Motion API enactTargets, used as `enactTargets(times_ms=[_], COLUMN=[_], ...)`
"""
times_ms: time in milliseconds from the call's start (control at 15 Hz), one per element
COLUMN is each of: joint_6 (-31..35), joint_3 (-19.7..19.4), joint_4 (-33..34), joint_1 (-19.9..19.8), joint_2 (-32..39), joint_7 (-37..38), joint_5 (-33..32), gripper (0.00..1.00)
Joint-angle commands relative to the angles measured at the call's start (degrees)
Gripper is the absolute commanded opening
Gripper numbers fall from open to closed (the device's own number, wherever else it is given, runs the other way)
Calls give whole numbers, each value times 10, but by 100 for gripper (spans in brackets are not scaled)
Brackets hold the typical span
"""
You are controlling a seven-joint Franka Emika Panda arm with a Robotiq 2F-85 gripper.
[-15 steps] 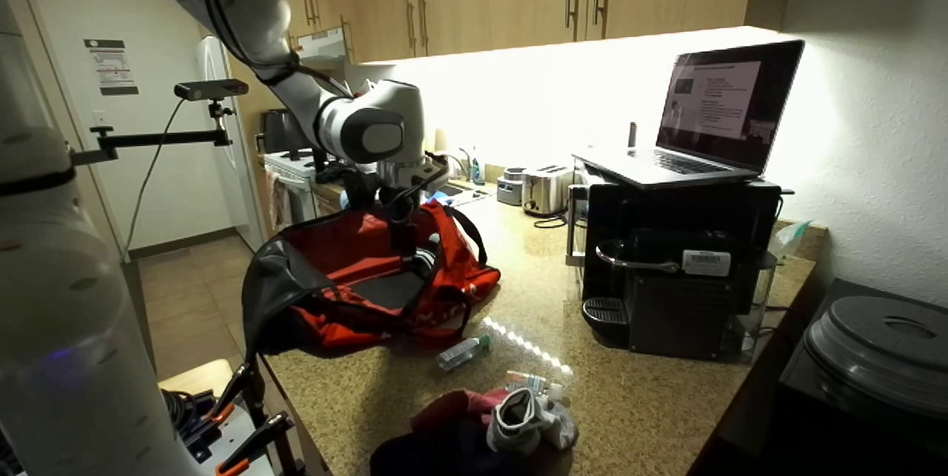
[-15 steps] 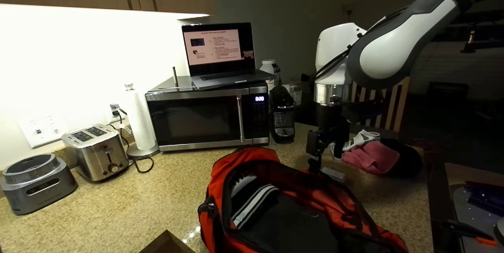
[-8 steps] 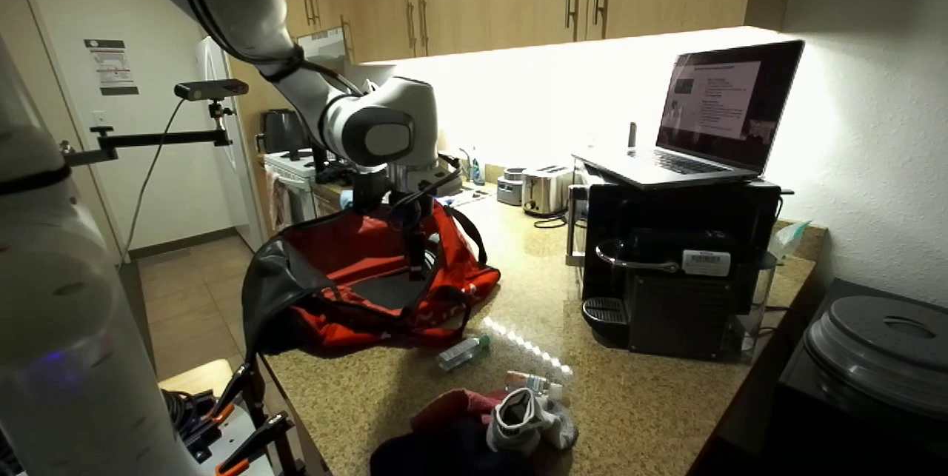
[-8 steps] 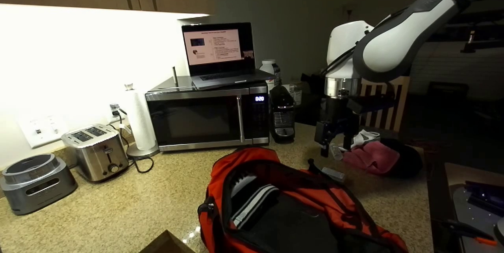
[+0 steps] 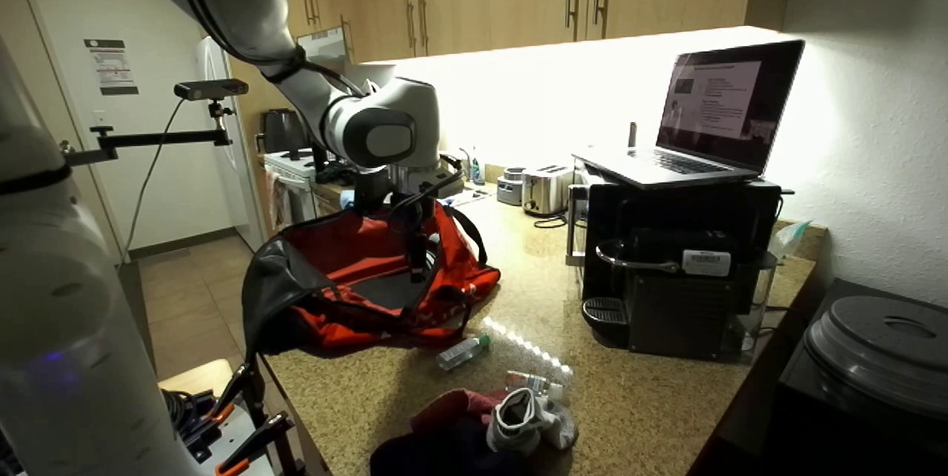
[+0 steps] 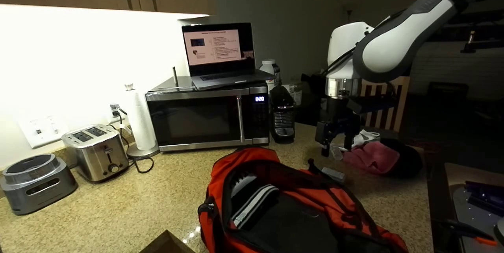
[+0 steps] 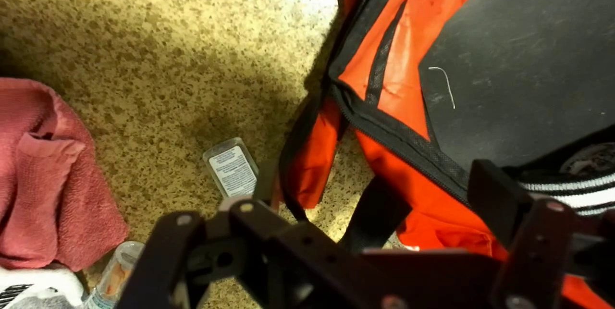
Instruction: Remove the bottle out of the bag
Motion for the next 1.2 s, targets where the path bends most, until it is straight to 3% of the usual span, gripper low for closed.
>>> enactTargets(times_ms=[0, 267, 533, 867, 1133], joint_6=[16, 46, 80, 60, 51], joint_3=[-3, -23, -45, -74, -87], joint_4=[0, 1, 3, 13, 18], joint_1=[-23, -55, -82, -84, -82], joint_2=[3, 14, 46, 90, 104], joint_7=[51, 113, 188, 163, 99], joint_5=[-24, -53, -128, -187, -212], gripper=[100, 100, 100, 100, 100])
